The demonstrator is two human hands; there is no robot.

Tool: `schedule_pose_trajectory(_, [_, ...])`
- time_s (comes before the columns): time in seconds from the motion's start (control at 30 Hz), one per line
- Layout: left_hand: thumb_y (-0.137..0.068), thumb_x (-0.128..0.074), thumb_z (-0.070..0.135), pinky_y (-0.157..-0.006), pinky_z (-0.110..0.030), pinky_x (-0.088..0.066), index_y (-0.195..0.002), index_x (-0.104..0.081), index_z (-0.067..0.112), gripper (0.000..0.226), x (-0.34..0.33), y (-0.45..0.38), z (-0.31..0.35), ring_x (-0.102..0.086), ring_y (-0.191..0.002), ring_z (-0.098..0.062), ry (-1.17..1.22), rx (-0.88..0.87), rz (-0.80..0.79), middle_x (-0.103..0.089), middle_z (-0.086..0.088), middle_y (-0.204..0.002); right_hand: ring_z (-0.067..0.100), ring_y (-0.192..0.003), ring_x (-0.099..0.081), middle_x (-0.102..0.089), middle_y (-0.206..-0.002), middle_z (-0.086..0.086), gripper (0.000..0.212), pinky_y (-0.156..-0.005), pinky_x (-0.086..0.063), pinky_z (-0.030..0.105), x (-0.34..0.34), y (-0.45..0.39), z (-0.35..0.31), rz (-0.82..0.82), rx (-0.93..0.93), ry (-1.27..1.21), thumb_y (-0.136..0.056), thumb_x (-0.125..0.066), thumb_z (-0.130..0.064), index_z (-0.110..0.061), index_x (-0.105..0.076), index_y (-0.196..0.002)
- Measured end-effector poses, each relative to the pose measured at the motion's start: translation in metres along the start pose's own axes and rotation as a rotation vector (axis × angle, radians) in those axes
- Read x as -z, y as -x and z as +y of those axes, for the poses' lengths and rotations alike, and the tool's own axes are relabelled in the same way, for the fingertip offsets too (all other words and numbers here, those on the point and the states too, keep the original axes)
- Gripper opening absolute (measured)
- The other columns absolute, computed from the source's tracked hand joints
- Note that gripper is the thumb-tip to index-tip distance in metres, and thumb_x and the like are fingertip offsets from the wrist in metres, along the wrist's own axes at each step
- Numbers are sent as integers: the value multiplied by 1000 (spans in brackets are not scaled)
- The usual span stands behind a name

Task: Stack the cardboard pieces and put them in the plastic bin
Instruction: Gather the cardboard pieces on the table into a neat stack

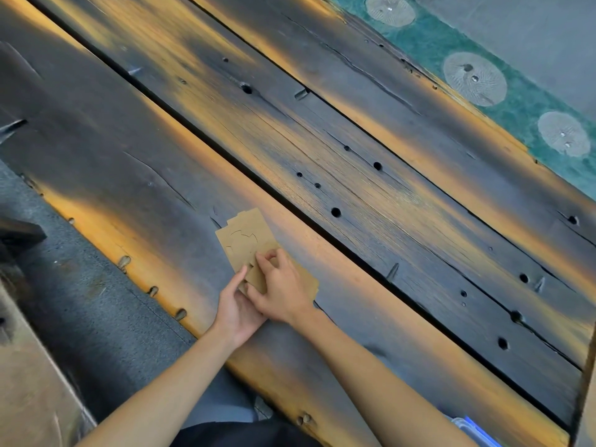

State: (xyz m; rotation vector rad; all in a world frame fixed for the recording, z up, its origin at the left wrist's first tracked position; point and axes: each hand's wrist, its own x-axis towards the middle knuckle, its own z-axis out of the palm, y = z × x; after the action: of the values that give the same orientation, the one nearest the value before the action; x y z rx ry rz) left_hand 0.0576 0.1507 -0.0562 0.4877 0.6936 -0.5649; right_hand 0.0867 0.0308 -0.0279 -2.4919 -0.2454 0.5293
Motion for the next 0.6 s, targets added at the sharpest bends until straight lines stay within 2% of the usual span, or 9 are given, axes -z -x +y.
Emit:
schedule_pose_trajectory(0.1, [-88,-66,27,-91,-44,-57,-130,-65,13,44,3,-1,2,-68,-113,-30,-77,-5,-20,-72,-13,-119,19,-126,-52,-35,-145,1,78,-103,-46,31,3,-1,7,-116,11,-138,-88,-63,-44,-10,-37,-154])
schedule_pose_trajectory(0.17, [-89,-63,21,-80,-40,-61,-127,-64,9,41,6,-3,2,-72,-102,-28,-118,24,-13,-75,-13,-110,14,-117,-58,-38,-145,-1,78,-104,-47,30,4,0,12,-148,1,-249,-89,-66,-36,-13,-34,-156])
schedule_pose_trajectory(0.2, [-91,-60,22,-80,-41,-60,-127,-65,8,39,7,-4,3,-72,-104,-28,-133,39,-2,-74,-14,-113,11,-109,-61,-41,-144,-1,75,-101,-50,28,6,0,14,-146,-10,-322,-90,-67,-32,-15,-36,-156])
schedule_pose_trajectory(0.27, [-95,-55,24,-96,-49,-54,-132,-64,10,41,10,-6,4,-65,-118,-31,-158,66,14,-68,-18,-128,6,-100,-65,-49,-137,-2,61,-92,-53,21,9,1,19,-81,-22,-439,-91,-65,-25,-19,-47,-149])
schedule_pose_trajectory(0.33, [-96,-55,25,-107,-54,-45,-136,-60,13,43,11,-8,6,-60,-125,-33,-141,55,39,-63,-18,-135,1,-97,-62,-52,-126,-5,45,-83,-52,16,12,5,24,91,-70,-477,-92,-59,-19,-19,-60,-136])
schedule_pose_trajectory(0.4, [-96,-54,24,-106,-53,-46,-138,-57,14,44,8,-10,8,-60,-126,-31,-102,34,53,-63,-15,-136,0,-103,-57,-50,-122,-7,36,-88,-53,26,13,10,33,319,-199,-463,-93,-56,-18,-21,-62,-128])
schedule_pose_trajectory(0.47, [-97,-52,25,-103,-50,-48,-139,-55,14,44,3,-10,10,-62,-125,-30,-52,17,60,-64,-13,-136,8,-116,-54,-46,-128,-7,39,-99,-49,33,12,16,41,447,-354,-472,-94,-59,-25,-24,-56,-132])
schedule_pose_trajectory(0.53, [-97,-52,27,-103,-50,-47,-138,-55,17,43,-1,-11,10,-62,-124,-30,-15,16,56,-65,-12,-136,13,-121,-55,-48,-140,-3,50,-103,-49,36,11,19,44,370,-516,-679,-94,-64,-32,-26,-44,-140])
schedule_pose_trajectory(0.6, [-97,-53,29,-103,-51,-47,-135,-57,20,40,-6,-13,8,-65,-120,-28,-38,27,56,-66,-10,-133,17,-115,-64,-57,-138,1,56,-97,-58,42,10,21,40,203,-635,-1085,-94,-68,-29,-31,-35,-139])
